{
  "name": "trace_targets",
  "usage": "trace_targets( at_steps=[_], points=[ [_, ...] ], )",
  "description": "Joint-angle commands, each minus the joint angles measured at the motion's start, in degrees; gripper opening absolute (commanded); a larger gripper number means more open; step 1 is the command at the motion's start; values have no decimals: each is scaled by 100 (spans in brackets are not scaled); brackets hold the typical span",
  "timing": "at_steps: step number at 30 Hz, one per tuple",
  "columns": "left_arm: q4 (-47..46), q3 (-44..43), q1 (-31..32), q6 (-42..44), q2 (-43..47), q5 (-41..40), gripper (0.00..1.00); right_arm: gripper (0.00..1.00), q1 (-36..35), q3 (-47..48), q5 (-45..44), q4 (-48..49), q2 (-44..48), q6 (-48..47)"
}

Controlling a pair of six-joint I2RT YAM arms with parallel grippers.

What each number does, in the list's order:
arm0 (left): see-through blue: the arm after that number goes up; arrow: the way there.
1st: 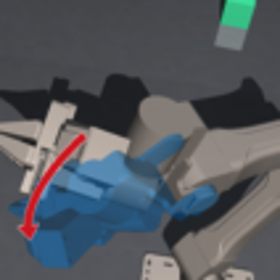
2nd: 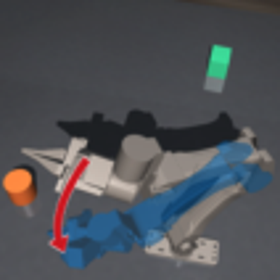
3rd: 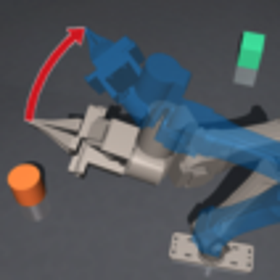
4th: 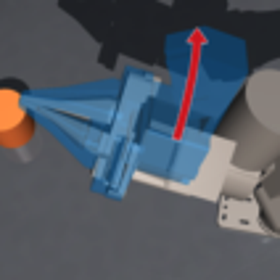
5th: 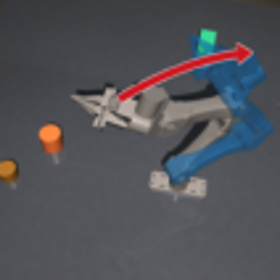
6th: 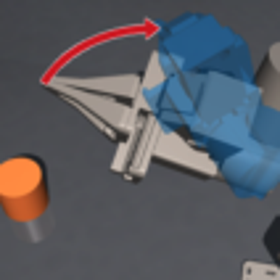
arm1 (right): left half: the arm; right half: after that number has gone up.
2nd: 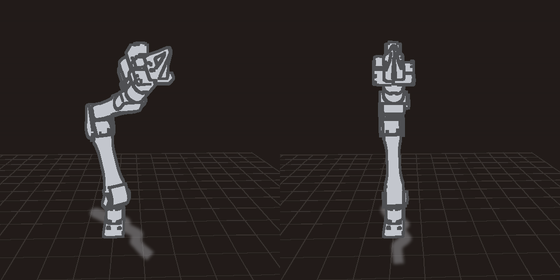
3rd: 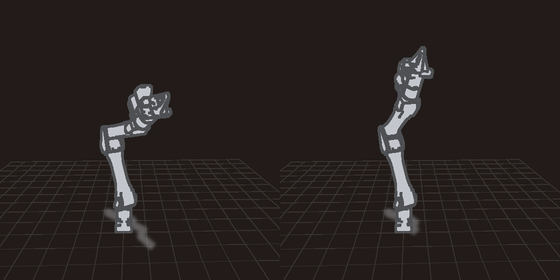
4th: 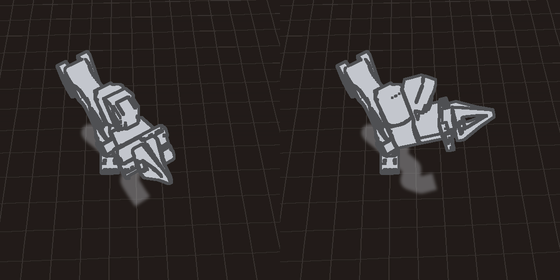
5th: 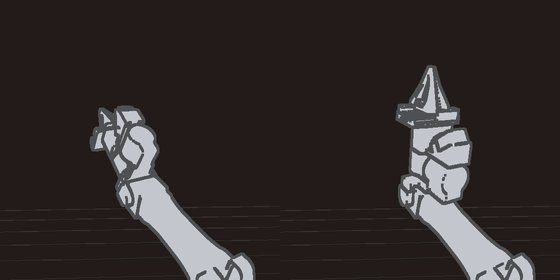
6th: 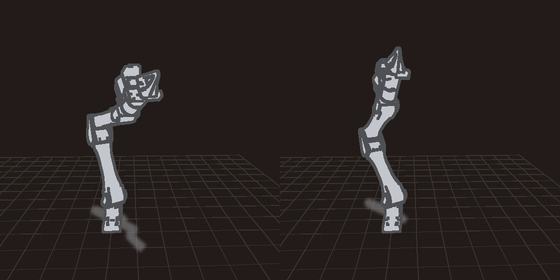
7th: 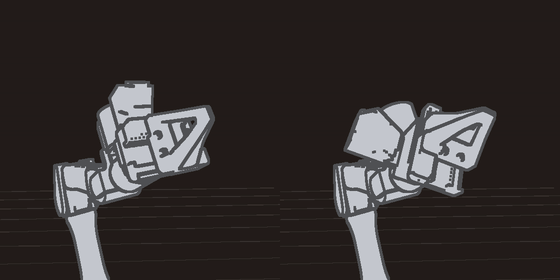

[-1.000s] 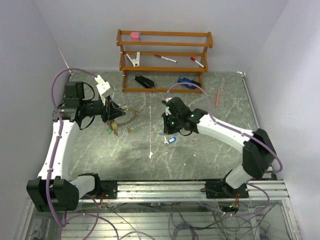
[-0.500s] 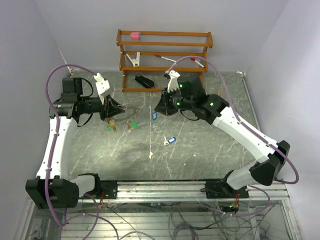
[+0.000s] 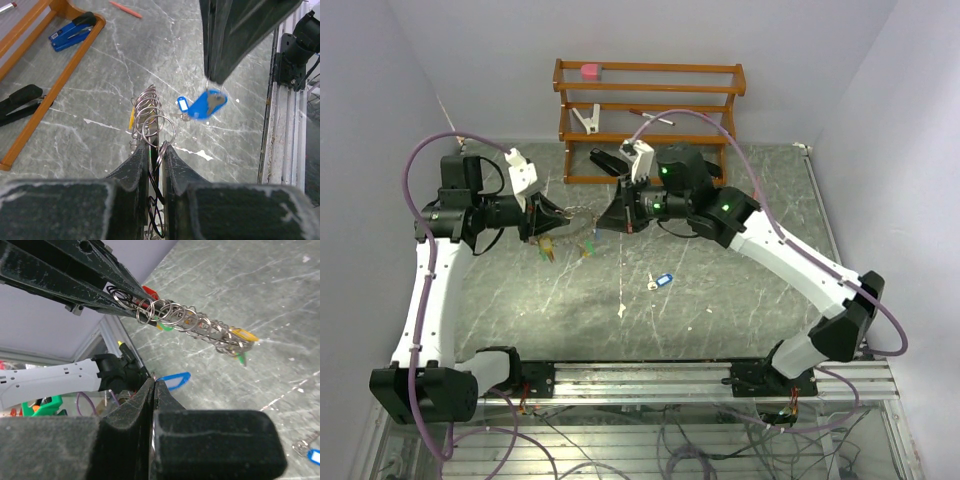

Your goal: Put the keys on the keyring

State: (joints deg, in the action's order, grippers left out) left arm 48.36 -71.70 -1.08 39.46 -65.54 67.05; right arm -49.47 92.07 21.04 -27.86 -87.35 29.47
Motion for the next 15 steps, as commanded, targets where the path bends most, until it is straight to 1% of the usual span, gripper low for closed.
trace_targets(
  at_steps=[1,4,10,15],
  points=[
    [-560,30,3,-227,174,316,7,0,-174,165,145,448,-232,266],
    [-532,43,11,-256,184,348,7,0,-260,187,81,595,-319,299],
    [77,-129,12,256,33,350,7,0,-314,444,-30,508,-433,216],
    [267,-127,16,396,-17,380,7,0,-327,884,-91,315,-626,133]
  ],
)
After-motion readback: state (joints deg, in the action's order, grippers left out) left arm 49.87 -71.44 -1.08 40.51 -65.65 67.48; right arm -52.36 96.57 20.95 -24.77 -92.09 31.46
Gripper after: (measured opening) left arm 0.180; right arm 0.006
